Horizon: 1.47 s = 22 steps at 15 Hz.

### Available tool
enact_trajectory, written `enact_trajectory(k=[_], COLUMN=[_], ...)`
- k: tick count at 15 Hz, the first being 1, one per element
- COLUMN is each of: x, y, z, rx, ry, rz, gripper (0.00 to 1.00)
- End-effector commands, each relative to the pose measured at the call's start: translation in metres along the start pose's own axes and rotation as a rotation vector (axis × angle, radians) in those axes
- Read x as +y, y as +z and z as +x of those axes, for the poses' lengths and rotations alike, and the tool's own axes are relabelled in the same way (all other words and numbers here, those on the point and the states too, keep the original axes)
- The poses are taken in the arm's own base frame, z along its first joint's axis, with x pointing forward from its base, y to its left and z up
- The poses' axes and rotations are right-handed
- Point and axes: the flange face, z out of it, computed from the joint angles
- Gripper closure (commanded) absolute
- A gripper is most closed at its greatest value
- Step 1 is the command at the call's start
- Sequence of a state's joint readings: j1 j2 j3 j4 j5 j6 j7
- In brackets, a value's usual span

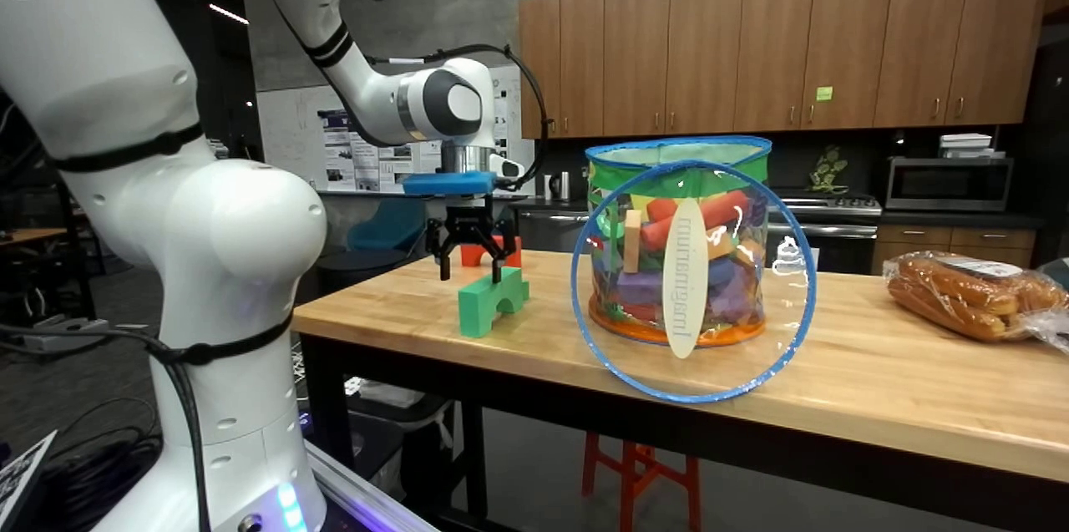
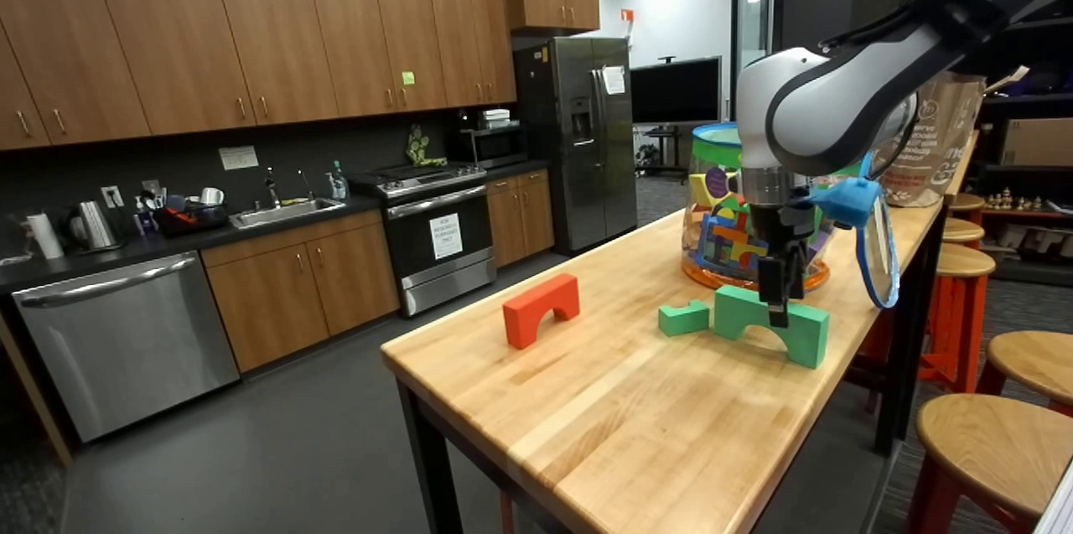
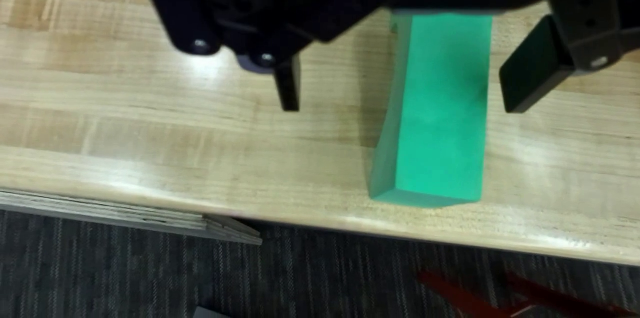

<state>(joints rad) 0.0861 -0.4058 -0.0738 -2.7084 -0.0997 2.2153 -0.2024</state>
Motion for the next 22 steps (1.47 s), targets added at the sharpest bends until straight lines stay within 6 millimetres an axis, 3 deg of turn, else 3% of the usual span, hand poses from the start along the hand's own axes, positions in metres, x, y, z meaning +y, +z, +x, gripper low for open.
enact_trajectory(k=[1,2,3,4,6,12,22], x=[0.003,0.004,0.005,0.006,0.009,0.011,-0.034], y=[0.006,0.008,0.01,0.009,0.009,-0.003,-0.05], z=[0.01,0.011,0.013,0.014,0.016,0.018,0.046], rx=[-0.004,-0.008,-0.005,-0.002,0.002,0.005,0.037], ry=[-0.001,0.005,0.011,0.012,0.018,0.102,0.325], rz=[0.028,0.028,0.027,0.026,0.023,0.012,0.029], gripper=[0.0,0.0,0.25,0.26,0.39,0.84,0.84])
